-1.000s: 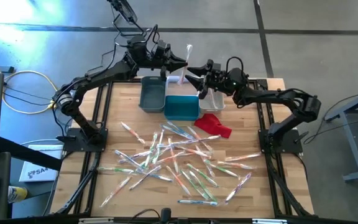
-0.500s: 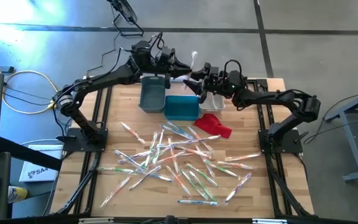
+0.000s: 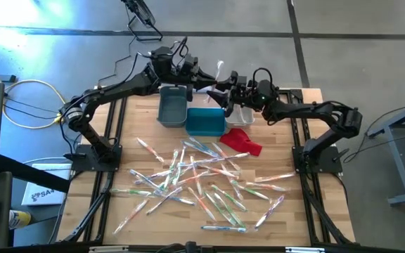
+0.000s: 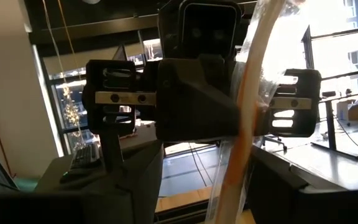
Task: Pick & Place Toothbrushes
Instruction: Put the orange toothbrush into the white bin
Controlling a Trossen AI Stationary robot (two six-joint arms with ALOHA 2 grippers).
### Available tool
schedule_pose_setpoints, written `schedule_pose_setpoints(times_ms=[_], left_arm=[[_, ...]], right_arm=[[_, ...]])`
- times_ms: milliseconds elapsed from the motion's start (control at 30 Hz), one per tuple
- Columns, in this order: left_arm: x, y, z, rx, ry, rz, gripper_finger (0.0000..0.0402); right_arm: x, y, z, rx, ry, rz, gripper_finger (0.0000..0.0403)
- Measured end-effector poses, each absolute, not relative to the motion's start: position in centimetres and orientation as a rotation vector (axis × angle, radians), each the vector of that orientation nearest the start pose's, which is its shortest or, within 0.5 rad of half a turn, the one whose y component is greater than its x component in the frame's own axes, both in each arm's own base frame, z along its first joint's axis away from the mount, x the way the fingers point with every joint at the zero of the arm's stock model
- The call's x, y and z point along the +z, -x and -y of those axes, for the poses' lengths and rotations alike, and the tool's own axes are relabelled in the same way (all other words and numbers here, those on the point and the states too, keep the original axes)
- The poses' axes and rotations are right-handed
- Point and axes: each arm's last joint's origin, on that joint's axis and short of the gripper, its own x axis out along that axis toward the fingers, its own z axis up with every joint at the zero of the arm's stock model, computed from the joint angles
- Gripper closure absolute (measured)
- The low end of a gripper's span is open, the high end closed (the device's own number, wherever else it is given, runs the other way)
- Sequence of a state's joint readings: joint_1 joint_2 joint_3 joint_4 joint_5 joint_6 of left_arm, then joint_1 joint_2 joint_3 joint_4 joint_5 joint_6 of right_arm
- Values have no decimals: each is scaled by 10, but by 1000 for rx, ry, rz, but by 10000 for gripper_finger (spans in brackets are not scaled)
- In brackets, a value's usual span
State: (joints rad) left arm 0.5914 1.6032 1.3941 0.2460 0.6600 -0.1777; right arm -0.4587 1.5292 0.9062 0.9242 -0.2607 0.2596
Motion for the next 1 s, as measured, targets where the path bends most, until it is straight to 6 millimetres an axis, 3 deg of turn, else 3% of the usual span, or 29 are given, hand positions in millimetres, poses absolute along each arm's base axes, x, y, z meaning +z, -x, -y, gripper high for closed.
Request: schedule_pose_setpoints(times_ms=[200,1000], left_arm=[[377,-315,-198,-56,167,12,375],[377,-315,-197,-59,148,11,375]], right_arm=[[301,-300,148,-177,-158,296,231],[300,-300,148,-176,-167,282,379]])
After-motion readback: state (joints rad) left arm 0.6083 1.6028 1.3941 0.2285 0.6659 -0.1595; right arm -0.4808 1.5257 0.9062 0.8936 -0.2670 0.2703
